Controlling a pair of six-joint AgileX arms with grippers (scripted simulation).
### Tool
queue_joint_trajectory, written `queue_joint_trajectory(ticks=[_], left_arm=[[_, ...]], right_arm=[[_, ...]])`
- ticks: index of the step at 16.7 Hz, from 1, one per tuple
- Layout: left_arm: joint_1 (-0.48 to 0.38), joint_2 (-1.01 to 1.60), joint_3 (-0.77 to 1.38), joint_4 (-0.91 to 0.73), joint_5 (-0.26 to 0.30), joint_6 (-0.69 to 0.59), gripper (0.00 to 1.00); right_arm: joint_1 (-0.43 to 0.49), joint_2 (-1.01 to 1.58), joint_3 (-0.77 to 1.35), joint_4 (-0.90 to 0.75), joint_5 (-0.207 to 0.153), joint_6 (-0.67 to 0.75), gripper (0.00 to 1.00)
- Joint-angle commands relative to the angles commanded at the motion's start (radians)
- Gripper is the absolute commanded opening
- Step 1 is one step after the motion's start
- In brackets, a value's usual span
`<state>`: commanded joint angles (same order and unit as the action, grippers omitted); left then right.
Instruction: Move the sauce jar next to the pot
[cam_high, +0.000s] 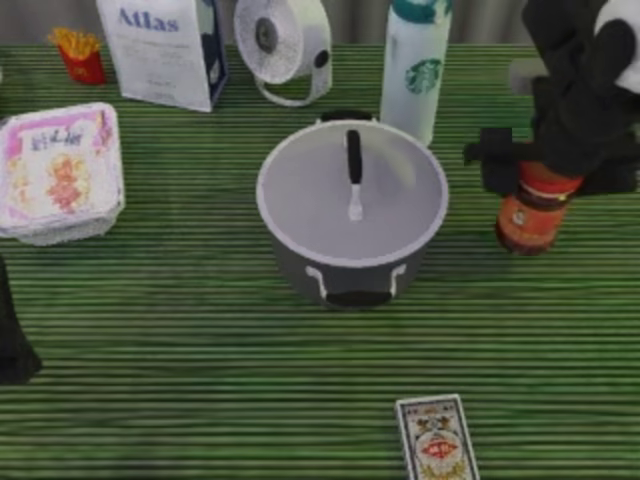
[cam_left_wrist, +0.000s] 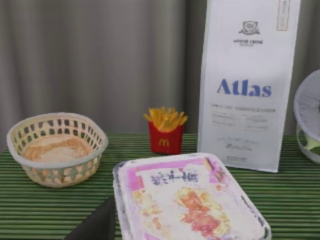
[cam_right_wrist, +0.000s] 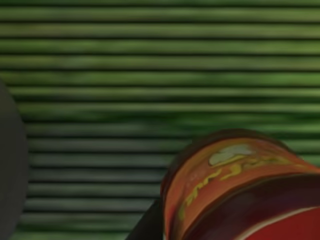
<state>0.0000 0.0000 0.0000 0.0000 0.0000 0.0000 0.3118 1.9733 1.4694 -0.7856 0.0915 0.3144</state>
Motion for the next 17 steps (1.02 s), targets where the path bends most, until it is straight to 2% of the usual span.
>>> queue_joint_trajectory(ticks=[4, 8, 17], left_arm=[[0.0, 0.0, 0.0, 0.0, 0.0, 0.0, 1.0], [0.0, 0.0, 0.0, 0.0, 0.0, 0.0, 1.0], [0.0, 0.0, 0.0, 0.0, 0.0, 0.0, 1.0]], right_arm=[[0.0, 0.044, -0.05, 0.101, 0.002, -0.002, 0.0], [0.0, 0.047, -0.053, 0.106, 0.002, -0.003, 0.0], [0.0, 0.047, -0.053, 0.106, 0.002, -0.003, 0.68]])
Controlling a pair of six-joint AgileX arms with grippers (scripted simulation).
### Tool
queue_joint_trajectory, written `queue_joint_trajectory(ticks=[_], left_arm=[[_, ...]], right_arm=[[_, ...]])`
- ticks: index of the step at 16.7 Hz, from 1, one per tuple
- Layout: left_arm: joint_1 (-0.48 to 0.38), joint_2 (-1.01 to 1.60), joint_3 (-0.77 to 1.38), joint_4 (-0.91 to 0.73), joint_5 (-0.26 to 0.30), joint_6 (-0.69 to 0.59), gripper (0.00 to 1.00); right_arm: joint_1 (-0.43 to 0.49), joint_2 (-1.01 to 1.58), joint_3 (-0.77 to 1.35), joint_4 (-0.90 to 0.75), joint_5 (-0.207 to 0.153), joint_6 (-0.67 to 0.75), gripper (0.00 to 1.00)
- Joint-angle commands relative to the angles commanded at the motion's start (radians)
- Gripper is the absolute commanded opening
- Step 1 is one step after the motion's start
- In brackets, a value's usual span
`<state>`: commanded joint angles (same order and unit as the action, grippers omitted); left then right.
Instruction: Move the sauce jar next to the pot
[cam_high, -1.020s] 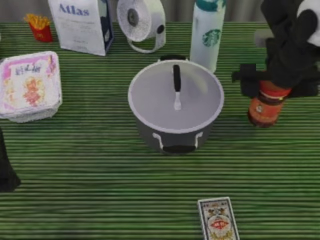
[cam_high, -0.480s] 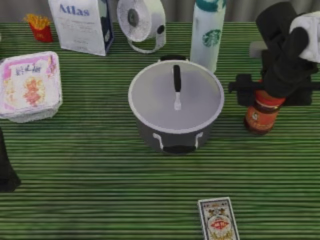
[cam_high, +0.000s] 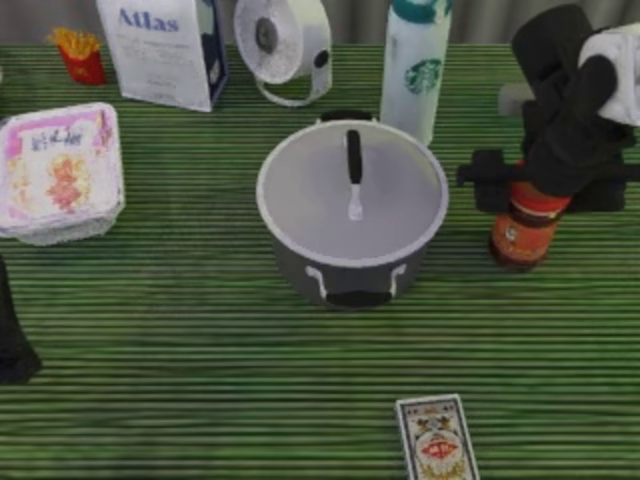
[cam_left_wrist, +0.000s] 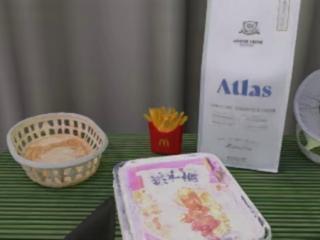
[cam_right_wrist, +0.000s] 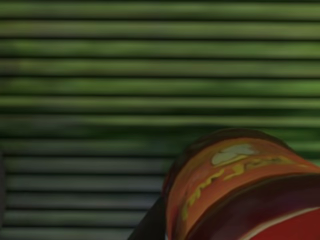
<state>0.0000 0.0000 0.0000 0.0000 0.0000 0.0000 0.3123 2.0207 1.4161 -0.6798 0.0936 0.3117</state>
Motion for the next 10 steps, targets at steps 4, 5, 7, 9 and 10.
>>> queue_joint_trajectory(ticks=[4, 5, 7, 9, 10], left_arm=[[0.0, 0.0, 0.0, 0.0, 0.0, 0.0, 1.0], [0.0, 0.0, 0.0, 0.0, 0.0, 0.0, 1.0], [0.0, 0.0, 0.0, 0.0, 0.0, 0.0, 1.0], [0.0, 0.0, 0.0, 0.0, 0.0, 0.0, 1.0], [0.0, 0.0, 0.0, 0.0, 0.0, 0.0, 1.0]], right_arm=[[0.0, 0.0, 0.0, 0.0, 0.0, 0.0, 0.98], [0.0, 0.0, 0.0, 0.0, 0.0, 0.0, 1.0], [0.0, 0.0, 0.0, 0.0, 0.0, 0.0, 1.0], [0.0, 0.0, 0.0, 0.0, 0.0, 0.0, 1.0], [0.0, 0.0, 0.0, 0.0, 0.0, 0.0, 1.0]])
